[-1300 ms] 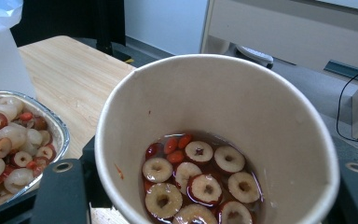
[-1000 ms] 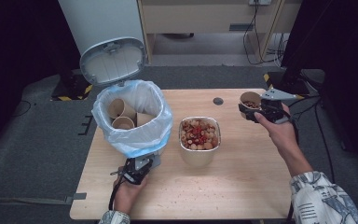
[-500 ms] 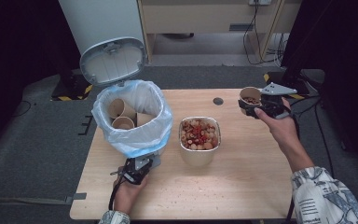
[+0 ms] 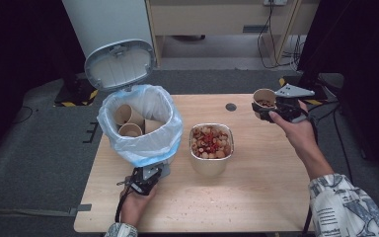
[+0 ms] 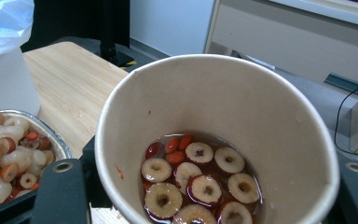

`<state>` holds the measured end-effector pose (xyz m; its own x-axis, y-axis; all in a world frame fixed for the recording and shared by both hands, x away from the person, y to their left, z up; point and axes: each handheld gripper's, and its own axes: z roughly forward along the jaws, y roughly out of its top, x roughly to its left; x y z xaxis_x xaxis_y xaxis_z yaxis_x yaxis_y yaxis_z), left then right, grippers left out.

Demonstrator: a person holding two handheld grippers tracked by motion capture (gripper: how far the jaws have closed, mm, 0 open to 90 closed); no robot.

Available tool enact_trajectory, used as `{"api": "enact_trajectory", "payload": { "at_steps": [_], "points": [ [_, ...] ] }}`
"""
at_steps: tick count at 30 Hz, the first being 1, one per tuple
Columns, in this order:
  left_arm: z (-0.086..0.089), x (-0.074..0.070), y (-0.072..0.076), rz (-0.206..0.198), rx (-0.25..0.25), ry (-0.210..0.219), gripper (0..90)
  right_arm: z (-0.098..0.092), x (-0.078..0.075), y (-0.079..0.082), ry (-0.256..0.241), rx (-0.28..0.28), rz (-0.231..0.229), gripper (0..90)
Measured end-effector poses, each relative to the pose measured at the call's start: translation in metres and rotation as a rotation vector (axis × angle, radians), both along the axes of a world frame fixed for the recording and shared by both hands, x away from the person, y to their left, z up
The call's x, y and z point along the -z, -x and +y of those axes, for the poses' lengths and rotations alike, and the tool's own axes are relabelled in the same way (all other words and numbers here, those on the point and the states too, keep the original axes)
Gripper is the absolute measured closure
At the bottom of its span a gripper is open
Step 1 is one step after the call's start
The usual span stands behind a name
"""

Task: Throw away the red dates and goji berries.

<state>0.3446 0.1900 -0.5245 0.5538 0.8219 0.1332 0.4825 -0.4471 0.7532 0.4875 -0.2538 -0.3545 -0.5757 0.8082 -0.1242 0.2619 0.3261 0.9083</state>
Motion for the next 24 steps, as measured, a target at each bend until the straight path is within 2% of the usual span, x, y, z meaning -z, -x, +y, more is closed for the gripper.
{"api": "enact_trajectory", "payload": {
  "at_steps": [7,10,16,21,24],
  "points": [
    [0.0,0.0,0.0,0.0,0.0,0.001,89.6,0.006,-0.003,-0.003,0.033,-0.02,-0.004,30.0],
    [0.0,0.0,0.0,0.001,0.0,0.002,89.6,0.01,-0.007,-0.005,0.034,-0.01,-0.004,30.1],
    [0.0,0.0,0.0,0.001,-0.001,0.002,89.6,0.028,-0.011,-0.003,0.038,-0.078,-0.013,30.0],
    [0.0,0.0,0.0,0.0,0.001,0.004,89.6,0.027,-0.016,-0.005,0.024,-0.045,-0.014,30.1],
    [0.0,0.0,0.0,0.0,0.0,0.004,89.6,0.034,-0.018,-0.004,0.025,-0.082,-0.023,30.0]
  ]
}}
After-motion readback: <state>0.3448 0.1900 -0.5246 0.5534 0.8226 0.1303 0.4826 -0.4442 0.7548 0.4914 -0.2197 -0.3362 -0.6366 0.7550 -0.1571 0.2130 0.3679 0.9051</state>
